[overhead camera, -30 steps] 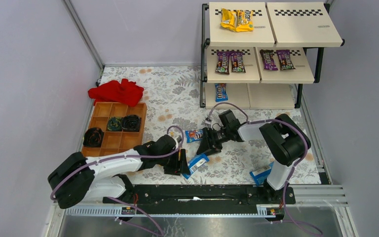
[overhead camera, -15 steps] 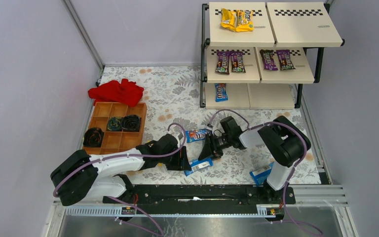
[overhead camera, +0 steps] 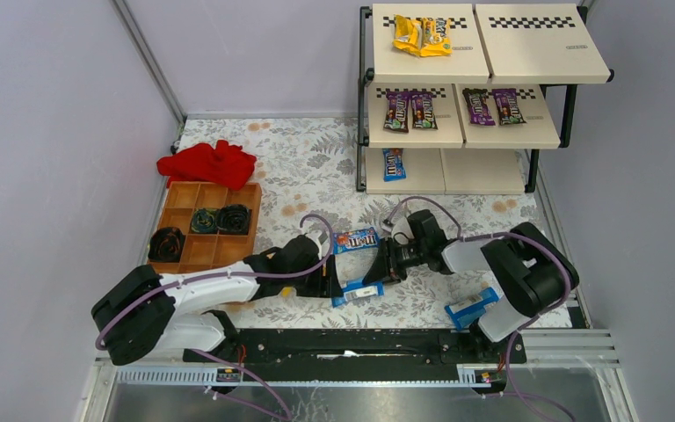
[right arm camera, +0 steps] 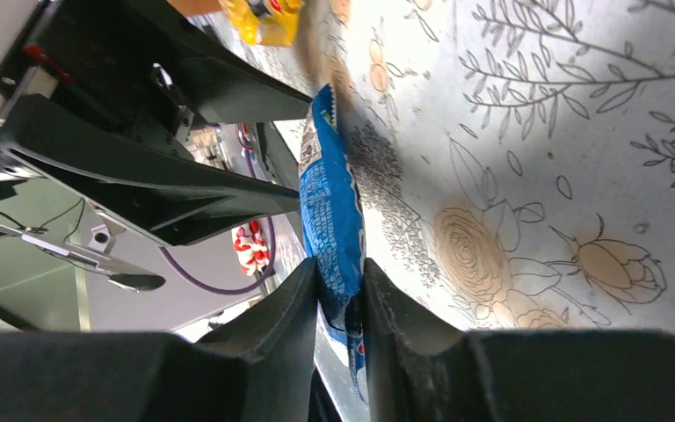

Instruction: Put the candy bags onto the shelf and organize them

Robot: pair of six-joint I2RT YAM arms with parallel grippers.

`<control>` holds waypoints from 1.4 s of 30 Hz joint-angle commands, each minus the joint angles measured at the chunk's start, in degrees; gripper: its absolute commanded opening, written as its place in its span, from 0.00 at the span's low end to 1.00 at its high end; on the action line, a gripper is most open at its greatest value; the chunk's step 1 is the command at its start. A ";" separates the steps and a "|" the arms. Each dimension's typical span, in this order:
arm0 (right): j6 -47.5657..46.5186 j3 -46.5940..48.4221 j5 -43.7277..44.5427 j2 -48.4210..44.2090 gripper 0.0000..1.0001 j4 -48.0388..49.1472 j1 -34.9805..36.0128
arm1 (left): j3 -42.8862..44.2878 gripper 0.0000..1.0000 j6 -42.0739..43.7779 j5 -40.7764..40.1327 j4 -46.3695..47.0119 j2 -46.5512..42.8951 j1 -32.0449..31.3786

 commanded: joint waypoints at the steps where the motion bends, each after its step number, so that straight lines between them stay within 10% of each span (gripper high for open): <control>1: 1.82 0.04 0.01 -4.43 0.27 0.90 -1.32 | 1.88 0.68 3.96 -4.99 -4.51 -1.50 0.10; 13: -9.42 9.51 10.51 -21.44 0.18 -27.67 -8.41 | 33.43 0.98 24.15 -24.72 -22.42 -8.36 0.16; 20: -18.01 26.14 24.42 -32.53 0.17 -50.13 -8.92 | 55.74 0.99 34.99 -30.16 -18.91 -6.60 0.13; 31: -23.40 54.01 46.82 -35.20 0.16 -66.90 -8.88 | 42.13 0.99 36.83 -37.06 -2.45 -18.15 6.70; 42: -7.98 31.75 48.46 -33.33 0.14 -46.57 -11.85 | 38.19 0.99 36.14 -36.06 -1.48 -19.43 6.88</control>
